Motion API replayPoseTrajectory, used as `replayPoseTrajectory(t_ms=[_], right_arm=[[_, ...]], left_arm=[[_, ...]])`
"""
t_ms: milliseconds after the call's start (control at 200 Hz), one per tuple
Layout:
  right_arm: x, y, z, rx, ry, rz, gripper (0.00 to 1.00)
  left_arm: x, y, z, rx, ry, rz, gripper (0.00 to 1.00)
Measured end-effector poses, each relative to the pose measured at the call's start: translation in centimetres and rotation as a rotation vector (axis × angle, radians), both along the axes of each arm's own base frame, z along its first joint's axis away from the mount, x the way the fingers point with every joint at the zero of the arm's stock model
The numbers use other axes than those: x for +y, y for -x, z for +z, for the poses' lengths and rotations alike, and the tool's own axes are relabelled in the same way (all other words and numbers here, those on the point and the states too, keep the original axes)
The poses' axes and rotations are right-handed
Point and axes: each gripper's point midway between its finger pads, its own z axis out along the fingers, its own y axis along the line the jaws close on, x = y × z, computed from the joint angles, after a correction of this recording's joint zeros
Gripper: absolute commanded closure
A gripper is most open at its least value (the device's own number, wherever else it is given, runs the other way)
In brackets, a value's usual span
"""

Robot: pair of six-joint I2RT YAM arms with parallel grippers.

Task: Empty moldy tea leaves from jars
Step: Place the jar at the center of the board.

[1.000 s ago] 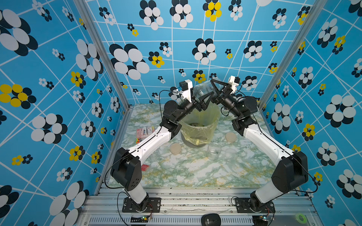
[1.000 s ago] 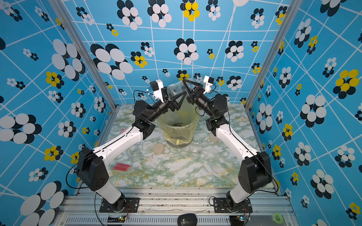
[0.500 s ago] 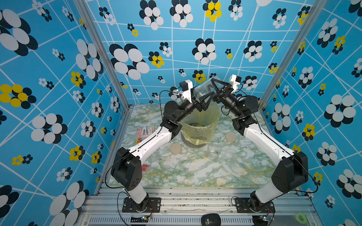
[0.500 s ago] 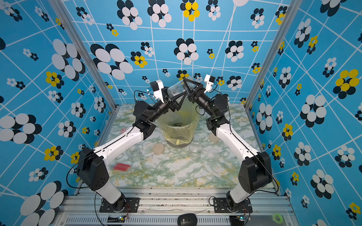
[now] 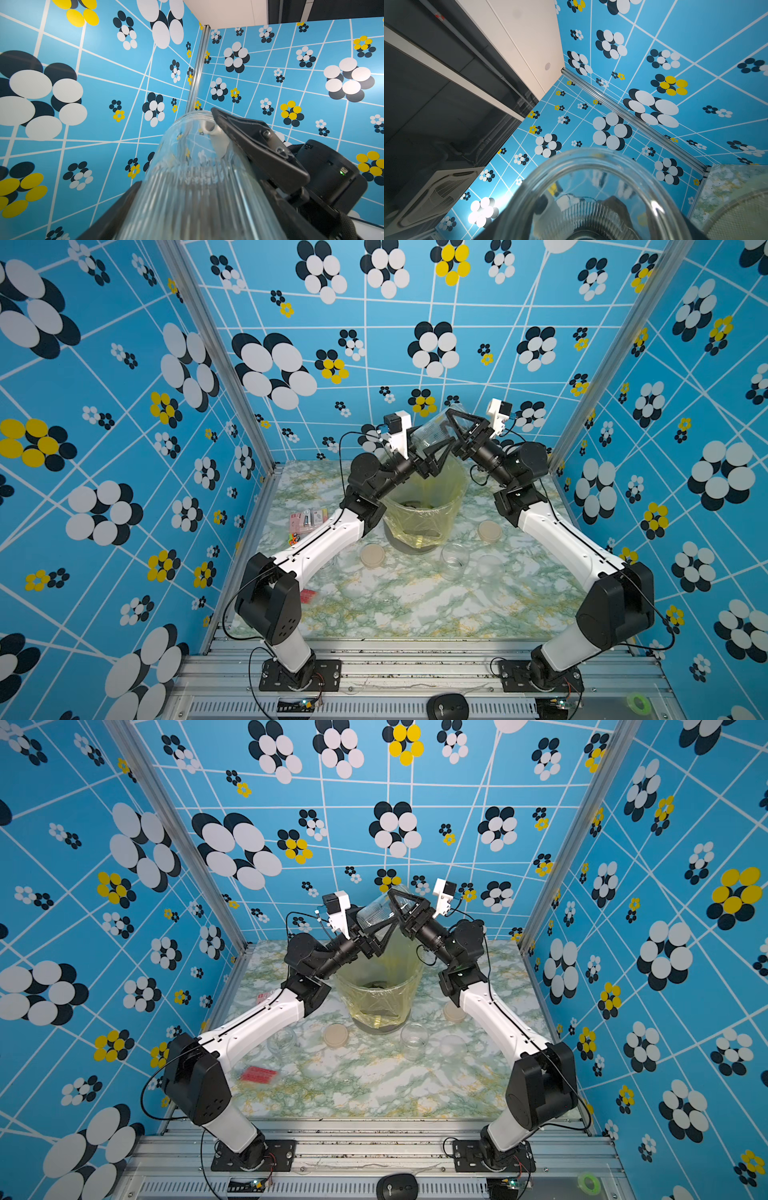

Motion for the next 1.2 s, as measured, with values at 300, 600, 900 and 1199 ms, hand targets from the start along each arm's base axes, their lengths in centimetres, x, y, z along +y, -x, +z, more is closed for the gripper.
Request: replayPoseTrajectory(t_ms=[300,600,900,1199], right_arm=[[-0.2,-0.7,-1.3,0.032,0.051,-0.007,0.68],[-1.1,-1.0,-1.5,0.037,0.071,-0.024,0.69],[-4.6,-0.3,-3.2,0.056,0.182,-0.141,0.7],[-8.7,5.0,-4.5,0.003,0.401,-0.329,0.7]], left_arm=[[-0.5,-0.1,-1.3,-0.004,-0.077,0.01,0.01],[0.4,0.4,-1.4,-0.02,-0.112,0.022,0.01],[3.0,2.5,0.2,-0.074,-0.132,0.058,0.01],[5.1,3.8,0.4,-0.091,-0.169,0.102,0.01]])
